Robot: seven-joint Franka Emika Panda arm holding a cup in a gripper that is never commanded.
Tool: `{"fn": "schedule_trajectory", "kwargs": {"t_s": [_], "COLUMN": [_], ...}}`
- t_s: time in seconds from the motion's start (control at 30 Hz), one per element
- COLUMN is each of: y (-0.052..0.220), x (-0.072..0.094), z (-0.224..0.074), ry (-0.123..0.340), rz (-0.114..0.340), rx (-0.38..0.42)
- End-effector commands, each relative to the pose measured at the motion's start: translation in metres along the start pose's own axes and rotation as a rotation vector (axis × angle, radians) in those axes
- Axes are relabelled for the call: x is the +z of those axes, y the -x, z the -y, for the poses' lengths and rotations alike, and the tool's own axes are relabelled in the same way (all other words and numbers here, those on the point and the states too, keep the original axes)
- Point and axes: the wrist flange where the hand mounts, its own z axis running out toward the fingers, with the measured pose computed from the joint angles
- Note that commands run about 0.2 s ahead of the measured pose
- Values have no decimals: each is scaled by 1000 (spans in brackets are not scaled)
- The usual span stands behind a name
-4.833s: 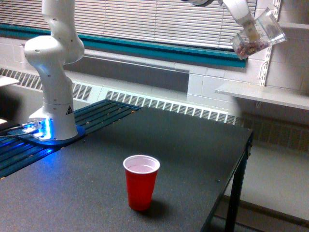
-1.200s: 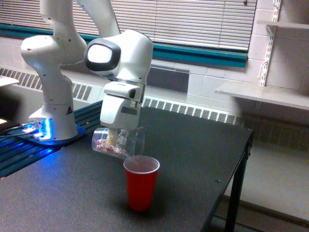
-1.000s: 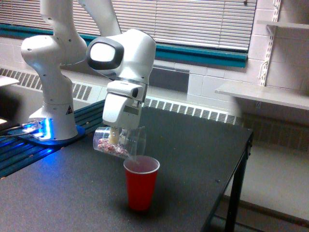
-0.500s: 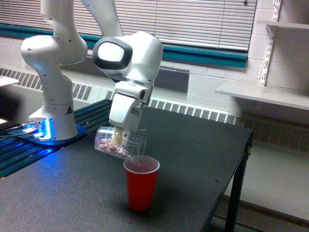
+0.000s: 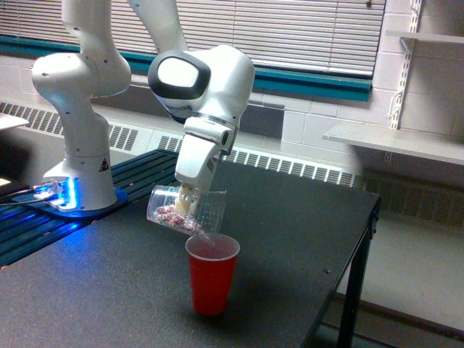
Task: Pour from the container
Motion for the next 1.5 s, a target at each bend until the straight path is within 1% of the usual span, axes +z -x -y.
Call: {"fn": "schedule_trajectory", "kwargs": {"t_s": [0.03,0.27,0.63,1.07,1.27,1.4,1.43,1.5], "y": [0,6,6,8,7,5,6,7], "x": [-2,2,3,3,2,0,0,1], "z": [1,-1,-5,-2,0,6,7,8], "ry": [27,54,69,61,42,1,-10,-17], "rz": [-4,1,3,4,3,-8,-4,4], "rx": [-48,-80,-82,-81,-66,-51,-49,-44]}}
